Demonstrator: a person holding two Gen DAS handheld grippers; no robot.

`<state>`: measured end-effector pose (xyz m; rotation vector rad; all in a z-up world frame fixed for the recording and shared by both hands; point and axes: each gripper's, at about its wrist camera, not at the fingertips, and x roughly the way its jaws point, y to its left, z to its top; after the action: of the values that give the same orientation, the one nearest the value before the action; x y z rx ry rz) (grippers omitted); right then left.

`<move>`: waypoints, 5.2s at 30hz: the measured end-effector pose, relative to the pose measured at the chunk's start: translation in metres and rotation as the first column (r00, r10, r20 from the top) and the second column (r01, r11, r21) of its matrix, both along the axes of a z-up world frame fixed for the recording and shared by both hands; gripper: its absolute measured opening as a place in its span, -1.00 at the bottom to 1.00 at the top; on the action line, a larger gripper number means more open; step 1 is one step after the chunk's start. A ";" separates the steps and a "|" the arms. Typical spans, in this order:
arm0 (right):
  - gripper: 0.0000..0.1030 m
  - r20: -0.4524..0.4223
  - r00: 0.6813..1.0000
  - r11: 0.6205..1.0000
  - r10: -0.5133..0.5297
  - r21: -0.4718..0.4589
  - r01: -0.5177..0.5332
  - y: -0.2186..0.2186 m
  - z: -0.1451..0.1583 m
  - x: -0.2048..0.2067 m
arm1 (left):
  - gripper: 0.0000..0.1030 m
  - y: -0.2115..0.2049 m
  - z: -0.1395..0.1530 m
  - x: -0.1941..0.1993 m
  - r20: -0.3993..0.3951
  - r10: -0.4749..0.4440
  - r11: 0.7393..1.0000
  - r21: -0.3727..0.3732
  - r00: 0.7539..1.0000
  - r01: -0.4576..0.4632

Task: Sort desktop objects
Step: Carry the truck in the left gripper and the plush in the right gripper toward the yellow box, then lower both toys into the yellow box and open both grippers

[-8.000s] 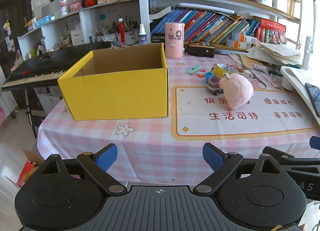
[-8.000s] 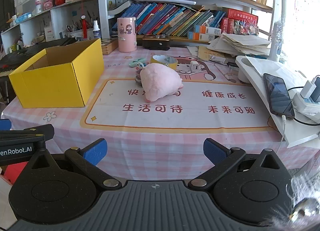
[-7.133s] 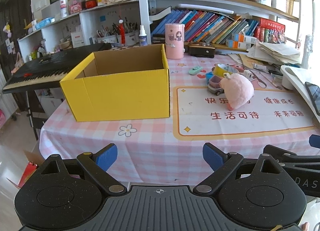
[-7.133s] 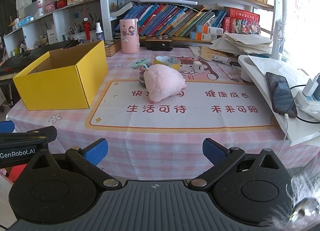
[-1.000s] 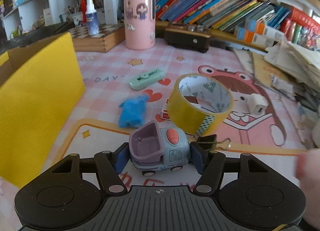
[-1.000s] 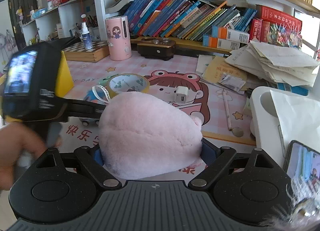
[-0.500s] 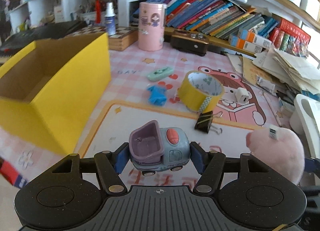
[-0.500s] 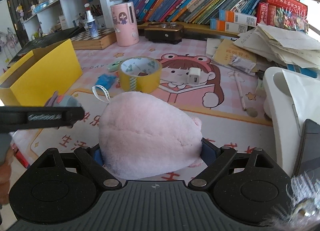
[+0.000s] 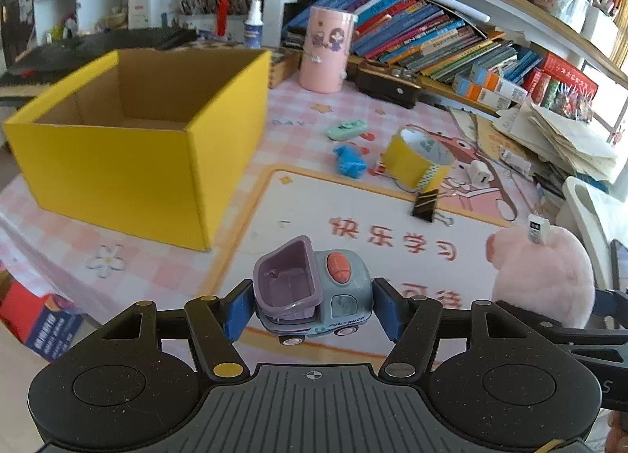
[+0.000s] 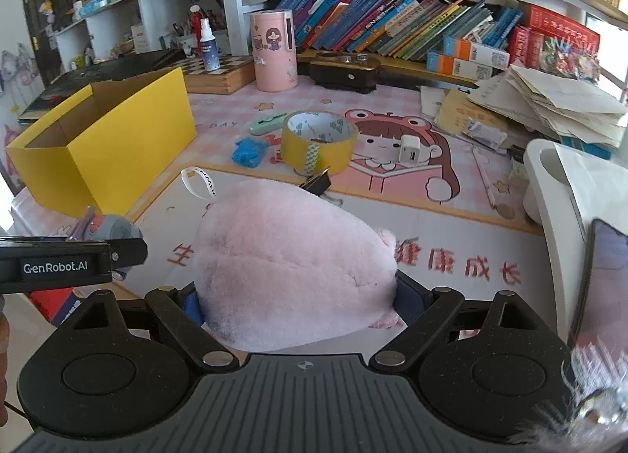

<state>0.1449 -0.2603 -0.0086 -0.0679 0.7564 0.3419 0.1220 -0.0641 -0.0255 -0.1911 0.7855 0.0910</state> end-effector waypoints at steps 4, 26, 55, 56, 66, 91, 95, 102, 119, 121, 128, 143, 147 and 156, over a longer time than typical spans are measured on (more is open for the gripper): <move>0.71 -0.008 0.999 1.000 -0.032 0.000 0.032 0.020 0.001 -0.021 | 0.25 0.025 0.003 -0.017 0.021 -0.009 1.000 -0.007 1.000 0.009; 0.71 -0.077 0.997 0.999 0.013 0.037 -0.010 0.162 -0.009 -0.132 | 0.25 0.157 0.003 -0.119 0.015 0.008 1.000 -0.003 1.000 -0.008; 0.71 -0.093 0.973 0.977 0.213 0.031 -0.211 0.272 -0.006 -0.128 | 0.25 0.248 0.008 -0.146 0.051 0.166 0.986 -0.020 0.985 -0.165; 0.71 -0.091 0.973 0.977 0.214 0.032 -0.212 0.274 -0.005 -0.126 | 0.25 0.249 0.008 -0.146 0.051 0.165 0.986 -0.018 0.985 -0.164; 0.71 -0.101 0.967 0.972 0.235 0.031 -0.233 0.281 -0.007 -0.116 | 0.25 0.254 0.013 -0.135 0.070 0.176 0.984 0.009 0.982 -0.177; 0.72 0.152 0.959 0.966 0.239 0.063 -0.250 0.277 0.064 -0.007 | 0.25 0.235 0.072 -0.021 0.223 0.113 0.989 0.064 0.968 -0.130; 0.72 0.174 0.958 0.965 0.227 0.092 -0.245 0.269 0.074 0.024 | 0.25 0.229 0.078 0.003 0.246 0.111 0.988 0.082 0.963 -0.134; 0.72 0.215 0.932 0.953 0.292 0.021 -0.303 0.271 0.069 0.076 | 0.25 0.224 0.068 0.050 0.210 0.102 0.986 0.105 0.972 -0.126; 0.72 0.061 0.715 0.675 0.697 -0.393 -0.624 0.320 0.010 0.156 | 0.26 0.229 0.019 0.126 -0.028 0.068 0.990 0.129 0.997 -0.064; 0.72 0.013 0.676 0.617 0.737 -0.420 -0.665 0.327 0.002 0.160 | 0.26 0.223 0.015 0.129 -0.045 0.043 0.981 0.189 0.998 -0.034; 0.71 -0.121 0.527 0.416 0.841 -0.476 -0.775 0.335 -0.010 0.162 | 0.26 0.216 0.000 0.135 -0.148 0.008 0.983 0.181 0.989 0.019; 0.73 -0.273 0.305 0.051 0.912 -0.665 -0.745 0.340 -0.026 0.162 | 0.27 0.206 -0.012 0.118 -0.203 0.002 0.998 0.066 0.979 0.011; 0.76 -0.285 0.335 0.080 0.898 -0.642 -0.762 0.336 -0.032 0.171 | 0.28 0.206 -0.010 0.115 -0.185 0.007 0.998 0.056 0.983 0.004; 0.87 -0.213 0.373 0.156 0.903 -0.647 -0.746 0.331 -0.022 0.152 | 0.43 0.206 0.005 0.109 -0.094 0.003 0.988 0.152 0.996 0.011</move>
<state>0.2974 0.0711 -0.0309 -1.2918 0.4886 1.1346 0.2310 0.1422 -0.0209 -0.0401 0.8686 0.1569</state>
